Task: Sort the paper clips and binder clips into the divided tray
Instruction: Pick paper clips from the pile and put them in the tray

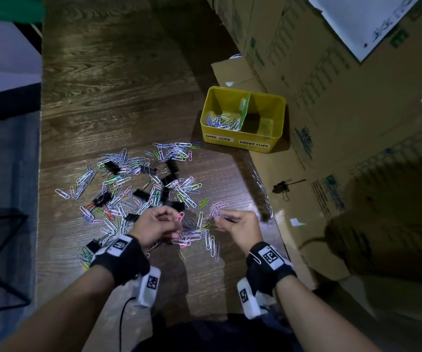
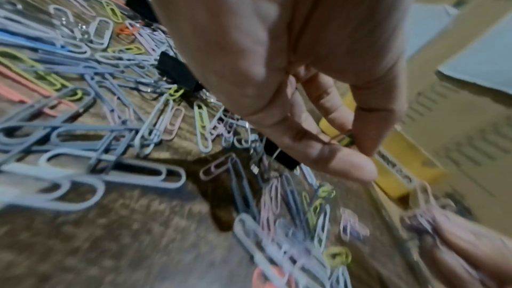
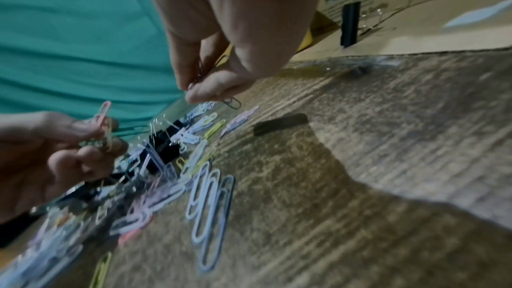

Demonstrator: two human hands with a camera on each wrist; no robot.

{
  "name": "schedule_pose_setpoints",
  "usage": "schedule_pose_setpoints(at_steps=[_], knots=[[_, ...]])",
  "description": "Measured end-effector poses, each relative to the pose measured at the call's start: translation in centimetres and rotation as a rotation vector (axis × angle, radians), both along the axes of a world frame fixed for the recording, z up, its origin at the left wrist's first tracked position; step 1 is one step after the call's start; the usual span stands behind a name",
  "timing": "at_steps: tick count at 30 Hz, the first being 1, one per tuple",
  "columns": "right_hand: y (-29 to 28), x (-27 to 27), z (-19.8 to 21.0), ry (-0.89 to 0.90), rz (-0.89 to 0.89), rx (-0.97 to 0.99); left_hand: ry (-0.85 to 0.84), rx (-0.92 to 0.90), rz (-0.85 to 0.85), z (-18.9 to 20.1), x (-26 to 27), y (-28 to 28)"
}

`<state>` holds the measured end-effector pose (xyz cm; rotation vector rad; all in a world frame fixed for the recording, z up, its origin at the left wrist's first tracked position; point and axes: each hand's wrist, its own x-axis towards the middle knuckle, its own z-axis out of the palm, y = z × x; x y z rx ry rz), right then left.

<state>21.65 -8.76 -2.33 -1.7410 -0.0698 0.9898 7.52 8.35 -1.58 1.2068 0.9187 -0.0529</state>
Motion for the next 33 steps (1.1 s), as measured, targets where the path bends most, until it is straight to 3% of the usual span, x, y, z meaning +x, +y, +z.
schedule_pose_setpoints(at_steps=[5,11,15,19,22,26,28,33], knots=[[-0.1,1.7,2.3,0.100,-0.199,0.201,-0.117,-0.065,0.028,3.8,2.6,2.2],[0.7,5.3,6.7,0.000,-0.233,0.307,-0.264,0.116,-0.036,8.8,11.9,4.8],[2.7,8.4,9.4,-0.092,-0.208,0.361,-0.159,0.374,-0.120,9.1,19.1,6.7],[5.8,11.9,11.3,-0.163,-0.181,0.388,0.026,0.585,-0.313,7.3,23.4,7.5],[8.5,15.2,11.3,-0.295,-0.083,0.273,0.042,0.629,-0.336,6.7,24.0,7.8],[12.3,18.9,10.1,-0.424,0.044,0.081,-0.084,0.576,-0.139,6.1,21.3,8.1],[14.3,19.8,9.2,-0.505,0.166,-0.033,-0.049,0.652,-0.114,6.0,18.8,7.7],[17.0,19.5,7.4,-0.719,0.700,-0.429,0.202,0.896,-0.451,5.5,10.8,5.3]])
